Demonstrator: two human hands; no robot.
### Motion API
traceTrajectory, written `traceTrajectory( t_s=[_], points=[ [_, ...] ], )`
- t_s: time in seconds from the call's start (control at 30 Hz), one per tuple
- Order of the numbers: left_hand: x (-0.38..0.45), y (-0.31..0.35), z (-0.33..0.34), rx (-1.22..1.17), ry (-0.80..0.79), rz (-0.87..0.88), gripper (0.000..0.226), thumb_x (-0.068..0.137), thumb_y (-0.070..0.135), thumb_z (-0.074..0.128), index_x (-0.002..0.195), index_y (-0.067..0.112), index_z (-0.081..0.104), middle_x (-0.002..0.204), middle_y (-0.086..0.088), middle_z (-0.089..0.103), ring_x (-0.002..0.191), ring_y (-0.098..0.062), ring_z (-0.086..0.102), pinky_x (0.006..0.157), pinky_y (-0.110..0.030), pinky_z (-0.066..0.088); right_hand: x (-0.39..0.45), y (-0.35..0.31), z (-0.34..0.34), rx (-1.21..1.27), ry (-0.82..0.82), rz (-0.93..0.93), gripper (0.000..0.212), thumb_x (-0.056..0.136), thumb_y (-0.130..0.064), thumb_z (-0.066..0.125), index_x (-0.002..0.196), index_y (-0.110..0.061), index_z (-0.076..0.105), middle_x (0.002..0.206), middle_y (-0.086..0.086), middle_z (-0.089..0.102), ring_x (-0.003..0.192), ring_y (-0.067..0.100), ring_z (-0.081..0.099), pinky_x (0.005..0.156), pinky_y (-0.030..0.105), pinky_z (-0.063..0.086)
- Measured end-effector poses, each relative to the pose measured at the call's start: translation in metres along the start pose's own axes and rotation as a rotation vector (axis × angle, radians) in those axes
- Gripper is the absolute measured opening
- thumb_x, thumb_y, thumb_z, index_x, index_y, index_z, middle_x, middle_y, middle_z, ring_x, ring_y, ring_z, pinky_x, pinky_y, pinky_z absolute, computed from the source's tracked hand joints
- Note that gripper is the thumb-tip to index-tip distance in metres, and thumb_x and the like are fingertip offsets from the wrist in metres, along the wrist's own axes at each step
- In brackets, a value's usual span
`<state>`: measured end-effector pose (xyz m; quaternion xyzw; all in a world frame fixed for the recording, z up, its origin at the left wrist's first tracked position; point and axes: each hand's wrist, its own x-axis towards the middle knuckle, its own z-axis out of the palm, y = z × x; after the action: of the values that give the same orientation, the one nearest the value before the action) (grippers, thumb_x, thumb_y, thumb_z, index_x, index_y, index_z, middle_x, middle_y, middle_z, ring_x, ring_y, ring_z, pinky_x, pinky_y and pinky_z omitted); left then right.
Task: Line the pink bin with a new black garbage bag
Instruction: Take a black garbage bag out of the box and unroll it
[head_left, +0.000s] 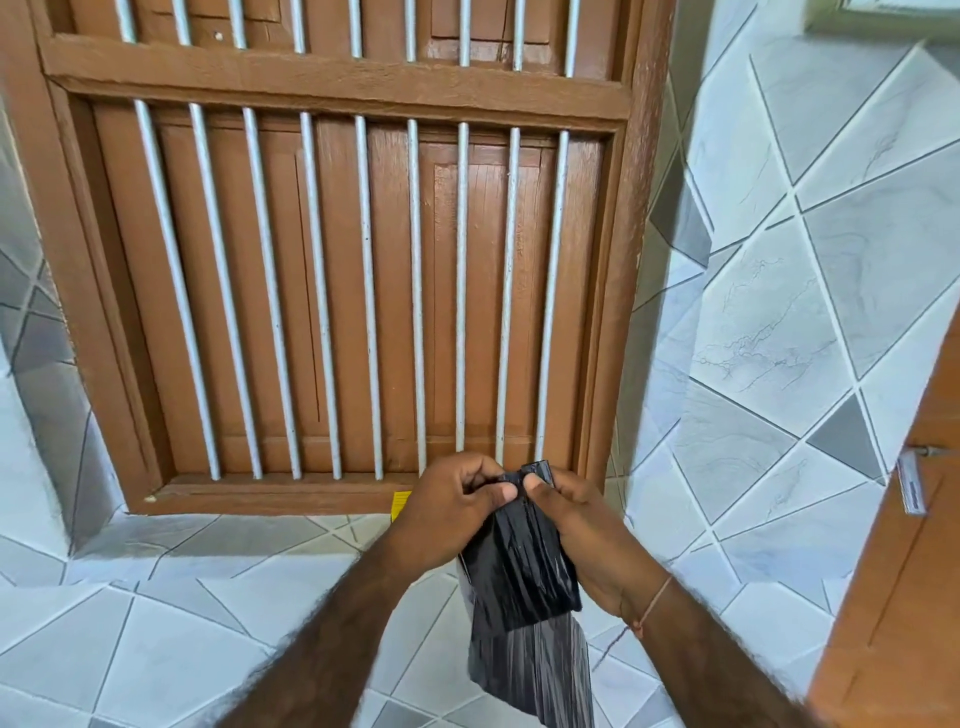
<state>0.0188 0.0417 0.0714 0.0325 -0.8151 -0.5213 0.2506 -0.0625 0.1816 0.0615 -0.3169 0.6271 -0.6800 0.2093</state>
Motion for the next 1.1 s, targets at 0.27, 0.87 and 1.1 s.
traceTrajectory(
  t_s=[0.27,0.87,1.1],
  points=[
    [-0.003,-0.003,0.000,0.048,0.152,0.031,0.017,0.092,0.013,0.060,0.077,0.004,0.063,0.069,-0.002,0.059,0.060,-0.003,0.050,0.056,-0.012,0.039,0.006,0.002,0.005,0.125,-0.051,-0.004,0.032,0.098,-0.023,0.049,0.105,0.004,0.063,0.096,0.019,0.070,0.086,0.026,0.065,0.079,0.035,0.053],
    [-0.014,-0.017,-0.019,0.076,0.247,-0.005,0.018,0.093,0.016,0.059,0.075,0.013,0.061,0.070,0.003,0.059,0.062,0.001,0.049,0.057,-0.011,0.039,0.009,0.003,0.041,0.270,0.006,0.080,0.026,0.096,-0.020,0.052,0.090,-0.004,0.072,0.095,0.021,0.073,0.083,0.029,0.069,0.079,0.038,0.056],
    [-0.024,-0.022,-0.040,0.074,0.230,-0.014,0.018,0.093,0.019,0.059,0.077,0.011,0.062,0.071,-0.001,0.061,0.061,-0.001,0.051,0.059,-0.018,0.042,0.008,0.003,0.066,0.285,0.049,0.099,0.026,0.096,-0.019,0.052,0.096,0.000,0.070,0.093,0.021,0.073,0.079,0.027,0.069,0.072,0.035,0.057]
  ],
)
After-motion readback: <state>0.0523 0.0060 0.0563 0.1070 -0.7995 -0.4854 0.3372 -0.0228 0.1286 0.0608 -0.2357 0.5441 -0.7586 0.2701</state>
